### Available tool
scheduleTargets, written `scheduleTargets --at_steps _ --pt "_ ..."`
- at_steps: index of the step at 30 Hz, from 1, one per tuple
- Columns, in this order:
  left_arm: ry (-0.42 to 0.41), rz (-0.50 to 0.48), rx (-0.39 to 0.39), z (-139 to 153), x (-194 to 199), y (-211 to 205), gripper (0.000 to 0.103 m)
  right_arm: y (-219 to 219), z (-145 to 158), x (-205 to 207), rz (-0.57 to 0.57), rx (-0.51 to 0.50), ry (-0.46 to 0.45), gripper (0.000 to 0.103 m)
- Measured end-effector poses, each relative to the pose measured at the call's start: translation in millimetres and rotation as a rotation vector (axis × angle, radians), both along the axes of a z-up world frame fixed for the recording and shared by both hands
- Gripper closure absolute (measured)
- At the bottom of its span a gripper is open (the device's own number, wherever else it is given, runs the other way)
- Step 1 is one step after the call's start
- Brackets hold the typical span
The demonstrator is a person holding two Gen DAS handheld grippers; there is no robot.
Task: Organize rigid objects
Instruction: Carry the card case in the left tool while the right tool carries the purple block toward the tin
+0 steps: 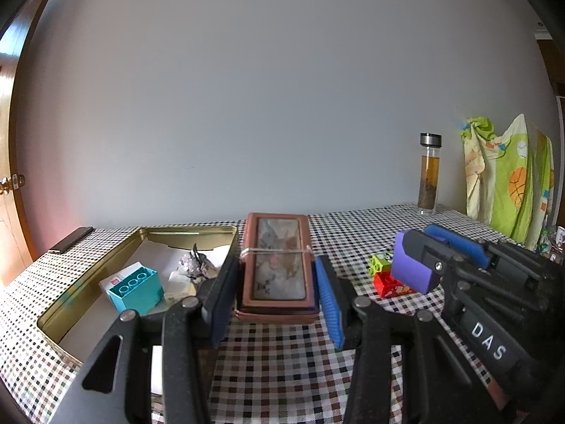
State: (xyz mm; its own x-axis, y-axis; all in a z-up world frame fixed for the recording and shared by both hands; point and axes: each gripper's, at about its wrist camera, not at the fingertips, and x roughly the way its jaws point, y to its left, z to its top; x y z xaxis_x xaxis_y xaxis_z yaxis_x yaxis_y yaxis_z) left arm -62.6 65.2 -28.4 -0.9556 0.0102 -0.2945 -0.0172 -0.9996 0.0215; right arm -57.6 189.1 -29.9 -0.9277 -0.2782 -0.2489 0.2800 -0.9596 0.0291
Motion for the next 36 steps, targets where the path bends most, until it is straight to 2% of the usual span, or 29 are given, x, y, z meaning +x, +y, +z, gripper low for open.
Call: scheduleTargets --at_steps 20,36 --pt "-0.001 0.040 0.023 -2 5 -25 0.059 -21 -1 -2 0.014 0.010 -0.004 0.081" --pt "0.011 0.077 0.029 0 12 -47 0.059 -46 -3 -4 0.095 0.004 -0.031 0.081"
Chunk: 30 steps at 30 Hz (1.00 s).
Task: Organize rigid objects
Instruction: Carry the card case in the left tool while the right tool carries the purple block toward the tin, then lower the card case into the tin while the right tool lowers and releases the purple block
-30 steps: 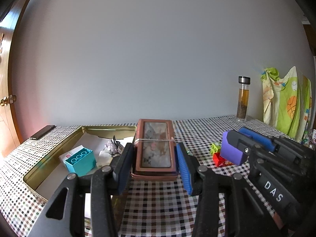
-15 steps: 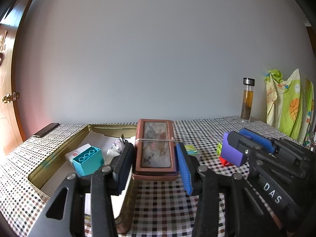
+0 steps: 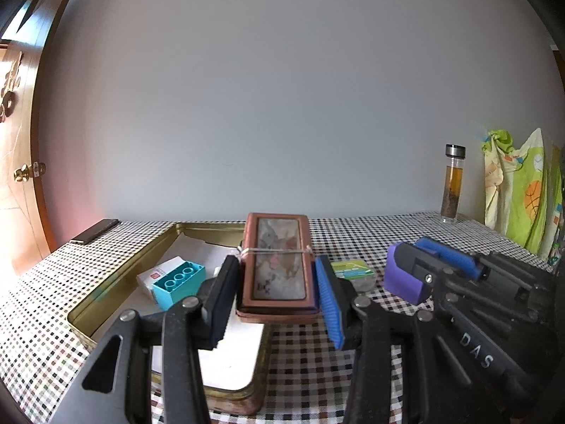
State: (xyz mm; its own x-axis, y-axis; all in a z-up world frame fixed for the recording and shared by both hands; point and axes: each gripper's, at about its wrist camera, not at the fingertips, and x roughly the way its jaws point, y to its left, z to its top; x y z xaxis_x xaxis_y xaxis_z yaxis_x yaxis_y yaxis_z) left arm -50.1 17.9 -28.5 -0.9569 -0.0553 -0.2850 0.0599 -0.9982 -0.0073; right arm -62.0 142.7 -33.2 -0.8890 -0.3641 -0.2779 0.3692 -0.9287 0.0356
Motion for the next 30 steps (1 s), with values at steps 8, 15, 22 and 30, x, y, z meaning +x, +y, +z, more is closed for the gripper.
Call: scheduleTargets --at_steps 8,15,22,30 --pt "0.011 0.012 -0.013 0 6 -12 0.059 -15 0 -5 0.042 0.015 -0.012 0.081" --pt "0.021 0.055 -0.001 6 13 -40 0.059 -33 4 -12 0.102 0.031 -0.041 0.081" --pt "-0.015 0.130 -0.001 7 6 -79 0.059 -54 21 -32 0.185 -0.001 -0.097 0.081" --pt "-0.101 0.196 -0.008 3 -16 -106 0.059 -90 25 -60 0.253 0.024 -0.142 0.081"
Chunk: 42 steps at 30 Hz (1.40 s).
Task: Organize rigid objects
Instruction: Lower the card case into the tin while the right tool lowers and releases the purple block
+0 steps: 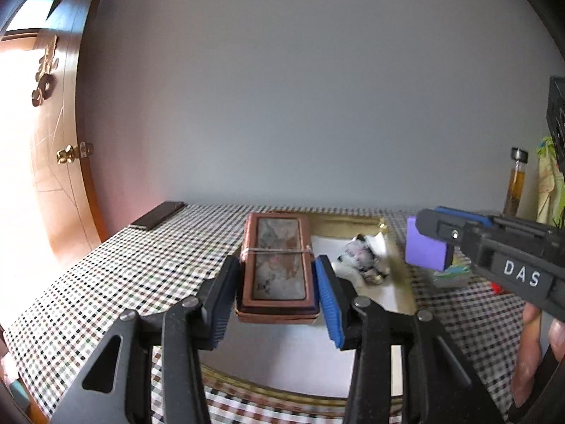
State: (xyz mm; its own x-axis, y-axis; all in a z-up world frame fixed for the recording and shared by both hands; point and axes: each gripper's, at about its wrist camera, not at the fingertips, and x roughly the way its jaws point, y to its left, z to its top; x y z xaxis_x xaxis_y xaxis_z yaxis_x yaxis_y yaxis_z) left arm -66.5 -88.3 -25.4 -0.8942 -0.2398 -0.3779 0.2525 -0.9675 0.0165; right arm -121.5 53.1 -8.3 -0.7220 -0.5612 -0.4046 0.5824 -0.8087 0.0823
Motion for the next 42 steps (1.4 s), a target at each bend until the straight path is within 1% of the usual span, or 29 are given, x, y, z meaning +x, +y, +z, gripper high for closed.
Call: scheduleTargets --at_steps 2,5,9,11,13,14,15,19,29,30,31,32,33,34,35,36,38,40,42 --pt "-0.051 -0.016 0.028 -5 -11 -7 0.059 -10 -4 -7 0.011 0.013 -0.015 0.081" --pt "-0.105 -0.027 0.054 -12 -21 -15 0.059 -29 -13 -19 0.032 0.028 -0.050 0.081" --pt "-0.155 -0.020 0.050 -19 -32 -19 0.059 -44 -28 -31 0.052 0.053 -0.092 0.081" --pt "-0.190 -0.024 0.039 -23 -41 -21 0.059 -50 -31 -33 0.058 0.068 -0.099 0.081" --pt "-0.219 -0.040 0.058 -26 -45 -22 0.059 -57 -35 -34 0.067 0.083 -0.101 0.081" --pt "-0.248 -0.052 0.075 -30 -51 -24 0.059 -60 -36 -35 0.071 0.092 -0.105 0.081" --pt "-0.255 -0.052 0.076 -30 -53 -25 0.059 -62 -37 -36 0.074 0.100 -0.107 0.081" --pt "-0.277 -0.041 0.039 -29 -62 -23 0.059 -64 -40 -38 0.073 0.119 -0.108 0.081" --pt "-0.320 -0.010 -0.067 -27 -88 -12 0.058 -55 -38 -47 0.072 0.078 -0.132 0.080" --pt "-0.320 0.002 -0.078 -25 -89 -12 0.048 -54 -38 -47 0.073 0.072 -0.129 0.077" --pt "-0.325 0.015 -0.086 -25 -90 -12 0.027 -51 -37 -47 0.075 0.062 -0.129 0.073" --pt "-0.327 0.026 -0.089 -25 -90 -12 0.017 -49 -37 -48 0.078 0.054 -0.132 0.062" --pt "-0.318 0.031 -0.093 -25 -88 -11 0.014 -46 -37 -48 0.081 0.039 -0.135 0.049" --pt "-0.306 0.036 -0.104 -24 -86 -10 0.007 -42 -37 -47 0.081 0.022 -0.132 0.043" --pt "-0.295 0.047 -0.124 -23 -83 -7 0.002 -39 -36 -45 0.078 0.007 -0.122 0.034" --pt "-0.290 0.053 -0.133 -23 -82 -6 0.001 -35 -34 -43 0.074 -0.004 -0.108 0.030" --pt "-0.276 0.062 -0.146 -23 -76 -1 0.001 -30 -30 -40 0.061 -0.010 -0.090 0.029" --pt "-0.265 0.065 -0.140 -24 -72 0 0.001 -22 -25 -36 0.044 -0.024 -0.071 0.029" --pt "-0.246 0.094 -0.125 -23 -67 1 0.001 -15 -21 -34 0.030 -0.034 -0.061 0.028"
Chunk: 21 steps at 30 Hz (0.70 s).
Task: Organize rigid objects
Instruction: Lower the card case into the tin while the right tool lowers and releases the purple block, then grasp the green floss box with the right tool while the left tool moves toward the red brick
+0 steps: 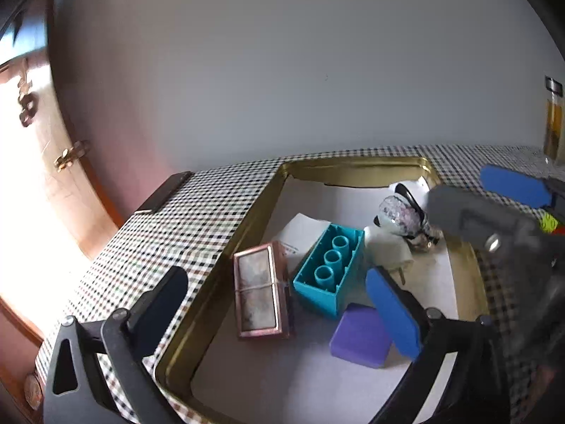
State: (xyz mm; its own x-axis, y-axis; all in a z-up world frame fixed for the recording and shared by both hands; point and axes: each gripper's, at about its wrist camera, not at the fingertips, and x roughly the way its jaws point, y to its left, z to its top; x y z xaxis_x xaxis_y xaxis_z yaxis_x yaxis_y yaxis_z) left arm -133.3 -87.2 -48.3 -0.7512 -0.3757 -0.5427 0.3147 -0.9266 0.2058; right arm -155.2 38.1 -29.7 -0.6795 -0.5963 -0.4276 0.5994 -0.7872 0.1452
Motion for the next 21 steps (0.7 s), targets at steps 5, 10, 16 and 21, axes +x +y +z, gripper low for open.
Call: scheduleTargets --at_steps 5,10,16,21 --pt "0.076 0.030 0.056 3 12 4 0.001 22 6 4 -0.054 -0.024 0.020 0.024" --pt "0.098 0.039 0.080 4 15 7 0.001 50 6 4 -0.149 -0.020 0.023 0.023" --pt "0.102 0.036 0.134 8 9 12 0.001 77 0 -10 -0.291 0.004 -0.013 0.023" --pt "0.100 0.040 0.156 13 4 14 0.001 80 -9 -25 -0.331 0.032 -0.058 0.023"
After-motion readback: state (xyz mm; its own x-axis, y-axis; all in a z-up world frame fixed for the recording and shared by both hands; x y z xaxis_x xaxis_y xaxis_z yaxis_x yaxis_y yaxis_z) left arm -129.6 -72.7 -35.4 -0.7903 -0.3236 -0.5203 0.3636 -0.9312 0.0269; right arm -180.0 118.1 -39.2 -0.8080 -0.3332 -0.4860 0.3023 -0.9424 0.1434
